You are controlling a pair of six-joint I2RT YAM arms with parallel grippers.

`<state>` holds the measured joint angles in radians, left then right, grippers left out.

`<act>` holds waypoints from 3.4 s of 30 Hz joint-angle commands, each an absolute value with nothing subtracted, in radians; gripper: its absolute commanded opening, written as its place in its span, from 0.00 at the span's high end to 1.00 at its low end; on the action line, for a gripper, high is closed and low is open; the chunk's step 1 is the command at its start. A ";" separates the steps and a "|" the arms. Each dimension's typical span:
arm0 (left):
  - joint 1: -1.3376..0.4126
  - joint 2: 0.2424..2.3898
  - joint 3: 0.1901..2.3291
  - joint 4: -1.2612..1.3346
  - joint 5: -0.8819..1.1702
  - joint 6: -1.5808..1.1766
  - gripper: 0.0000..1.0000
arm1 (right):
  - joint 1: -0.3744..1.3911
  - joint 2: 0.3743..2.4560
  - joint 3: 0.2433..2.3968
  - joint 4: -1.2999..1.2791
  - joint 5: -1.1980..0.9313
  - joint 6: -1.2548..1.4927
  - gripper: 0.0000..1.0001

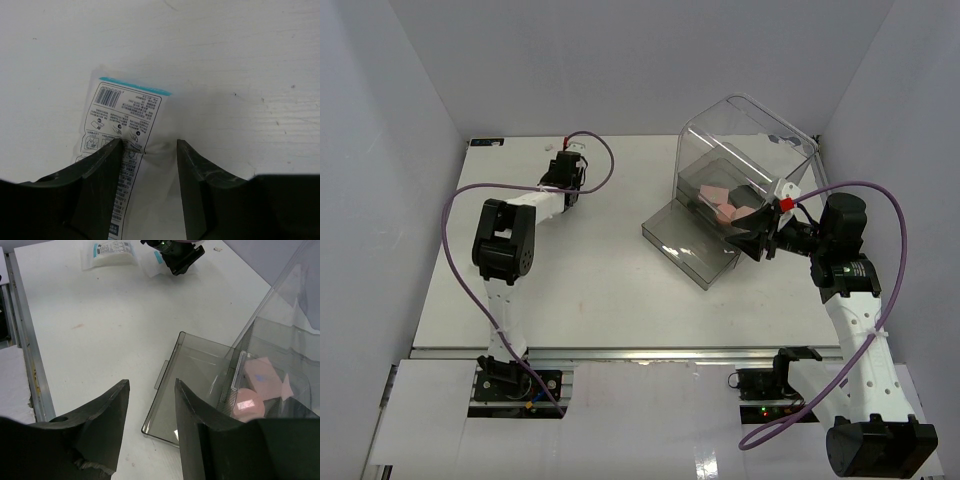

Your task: Organize the makeup

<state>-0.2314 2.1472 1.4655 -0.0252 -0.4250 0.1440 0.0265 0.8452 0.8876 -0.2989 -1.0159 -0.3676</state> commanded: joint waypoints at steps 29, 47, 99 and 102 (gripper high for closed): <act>-0.368 1.485 1.044 0.114 0.277 -0.474 1.00 | 0.012 0.756 0.873 -0.298 -1.000 -0.357 0.52; -0.671 1.671 1.020 0.584 0.179 -0.554 1.00 | -0.020 0.743 0.850 -0.298 -0.986 -0.360 0.52; -0.815 1.965 0.878 1.158 -0.164 -0.172 1.00 | -0.023 0.762 0.842 -0.296 -0.992 -0.368 0.52; -0.816 1.949 0.891 1.092 -0.169 -0.171 1.00 | -0.023 0.759 0.842 -0.295 -0.991 -0.368 0.52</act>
